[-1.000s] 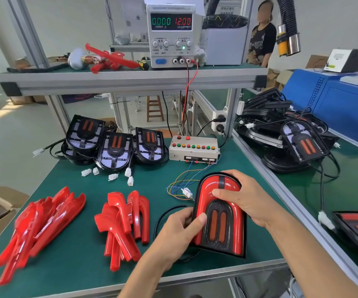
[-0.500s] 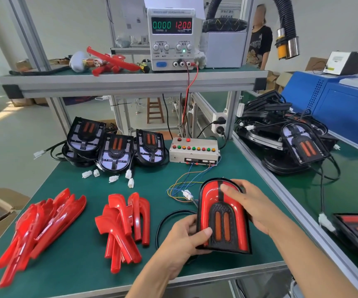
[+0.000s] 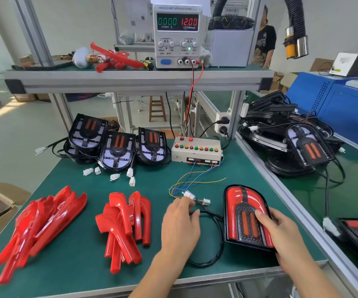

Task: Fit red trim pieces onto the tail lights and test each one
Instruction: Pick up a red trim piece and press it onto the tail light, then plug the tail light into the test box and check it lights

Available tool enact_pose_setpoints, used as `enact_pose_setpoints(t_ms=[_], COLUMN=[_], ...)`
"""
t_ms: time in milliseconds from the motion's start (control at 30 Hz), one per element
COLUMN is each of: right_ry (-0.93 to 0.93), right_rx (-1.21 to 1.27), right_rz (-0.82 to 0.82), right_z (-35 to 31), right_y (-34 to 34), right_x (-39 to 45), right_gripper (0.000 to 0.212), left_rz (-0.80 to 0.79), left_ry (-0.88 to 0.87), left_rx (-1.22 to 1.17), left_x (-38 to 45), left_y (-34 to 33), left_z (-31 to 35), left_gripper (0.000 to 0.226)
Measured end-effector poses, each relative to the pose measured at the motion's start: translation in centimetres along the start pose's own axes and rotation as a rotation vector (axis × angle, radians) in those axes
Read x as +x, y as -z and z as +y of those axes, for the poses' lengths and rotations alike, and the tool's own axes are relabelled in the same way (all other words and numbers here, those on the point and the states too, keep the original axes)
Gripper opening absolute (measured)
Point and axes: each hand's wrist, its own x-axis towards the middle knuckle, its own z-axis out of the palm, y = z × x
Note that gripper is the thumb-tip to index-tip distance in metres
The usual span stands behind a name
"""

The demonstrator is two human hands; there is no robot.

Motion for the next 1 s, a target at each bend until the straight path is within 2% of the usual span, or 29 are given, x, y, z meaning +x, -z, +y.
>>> enact_pose_setpoints(t_ms=[67, 100, 267, 433, 567, 700, 800, 900, 933, 1000], right_ry=[-0.027, -0.036, -0.071, -0.062, -0.013, 0.015, 0.004, 0.0, 0.051, 0.309], right_rx=[-0.02, -0.042, -0.209, -0.385, -0.513, -0.647, -0.742, -0.914, -0.984, -1.119], right_rz=[0.02, 0.023, -0.048, -0.121, -0.125, -0.115, -0.136, -0.109, -0.073, 0.046], right_z=[0.3, 0.3, -0.4, -2.2, -2.8, -2.9, -3.6, -4.1, -4.3, -4.8], right_y=[0.1, 0.2, 0.9, 1.6, 1.3, 1.7, 1.8, 1.4, 1.0, -0.2], right_x=[0.3, 0.4, 1.6, 3.0, 3.4, 3.7, 3.4, 3.2, 3.0, 2.3], right_gripper=[0.015, 0.015, 0.014, 0.013, 0.009, 0.012, 0.03, 0.067, 0.07, 0.057], left_rz=[-0.109, -0.138, -0.116, -0.213, -0.197, -0.203, -0.187, -0.155, -0.142, -0.125], left_ry=[-0.019, 0.0, 0.068, 0.12, 0.102, 0.071, 0.031, -0.023, -0.035, -0.065], left_rx=[0.286, 0.338, 0.239, 0.277, 0.292, 0.296, 0.294, 0.309, 0.304, 0.272], left_x=[0.8, 1.2, 2.8, 4.8, 5.2, 5.1, 4.8, 4.2, 4.0, 3.6], left_y=[-0.2, -0.4, -1.1, -1.5, -1.5, -1.5, -1.3, -1.3, -1.2, -1.1], left_z=[-0.6, -0.7, -0.6, -0.8, -0.9, -1.2, -1.3, -1.5, -1.6, -1.9], left_gripper=[0.035, 0.038, 0.026, 0.029, 0.039, 0.036, 0.03, 0.022, 0.021, 0.019])
